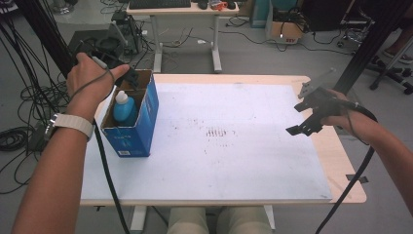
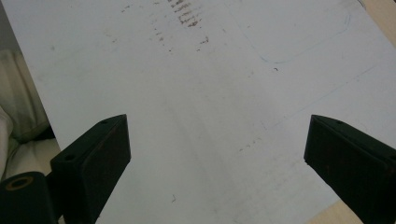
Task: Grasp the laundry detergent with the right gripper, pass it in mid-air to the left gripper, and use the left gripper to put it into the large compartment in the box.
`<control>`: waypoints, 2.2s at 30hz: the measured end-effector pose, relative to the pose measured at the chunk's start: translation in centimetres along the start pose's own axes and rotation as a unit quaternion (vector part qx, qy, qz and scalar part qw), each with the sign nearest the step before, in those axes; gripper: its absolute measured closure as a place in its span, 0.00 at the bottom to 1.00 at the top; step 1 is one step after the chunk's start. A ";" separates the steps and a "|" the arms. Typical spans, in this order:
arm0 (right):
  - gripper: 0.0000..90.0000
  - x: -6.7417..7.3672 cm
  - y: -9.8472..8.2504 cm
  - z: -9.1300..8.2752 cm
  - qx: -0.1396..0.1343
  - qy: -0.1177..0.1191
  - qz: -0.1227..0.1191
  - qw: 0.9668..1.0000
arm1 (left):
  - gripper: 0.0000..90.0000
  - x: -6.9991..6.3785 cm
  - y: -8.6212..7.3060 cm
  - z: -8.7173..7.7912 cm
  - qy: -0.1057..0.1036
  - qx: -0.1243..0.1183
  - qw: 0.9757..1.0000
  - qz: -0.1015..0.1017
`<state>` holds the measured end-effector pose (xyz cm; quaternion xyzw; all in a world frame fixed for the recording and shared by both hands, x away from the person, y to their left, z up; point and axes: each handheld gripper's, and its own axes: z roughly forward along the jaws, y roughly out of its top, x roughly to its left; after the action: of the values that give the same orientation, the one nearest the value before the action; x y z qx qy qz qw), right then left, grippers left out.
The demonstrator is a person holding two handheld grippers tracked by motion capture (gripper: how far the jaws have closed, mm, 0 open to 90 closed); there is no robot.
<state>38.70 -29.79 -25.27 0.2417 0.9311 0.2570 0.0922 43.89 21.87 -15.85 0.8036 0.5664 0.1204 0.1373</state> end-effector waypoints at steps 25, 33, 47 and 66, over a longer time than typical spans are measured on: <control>0.08 -0.2 0.4 -2.8 0.008 0.008 0.003 1.000 | 0.10 -5.6 3.3 -4.1 -0.055 -0.022 0.986 0.154; 0.08 0.2 0.4 -3.3 0.004 0.004 0.005 1.000 | 0.10 -7.1 3.5 -3.4 -0.067 -0.010 0.977 0.202; 0.08 0.1 0.1 -3.1 0.004 0.003 0.007 1.000 | 0.10 -8.6 2.9 -1.1 -0.082 0.022 0.959 0.271; 0.08 -0.2 -0.2 -3.0 -0.004 0.001 0.007 1.000 | 0.10 -10.1 2.7 -0.1 -0.091 0.018 0.942 0.324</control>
<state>37.87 -31.32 -22.86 0.2479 0.9285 0.2614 0.0899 42.89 11.52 -15.24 0.9535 0.2630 0.0746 0.1272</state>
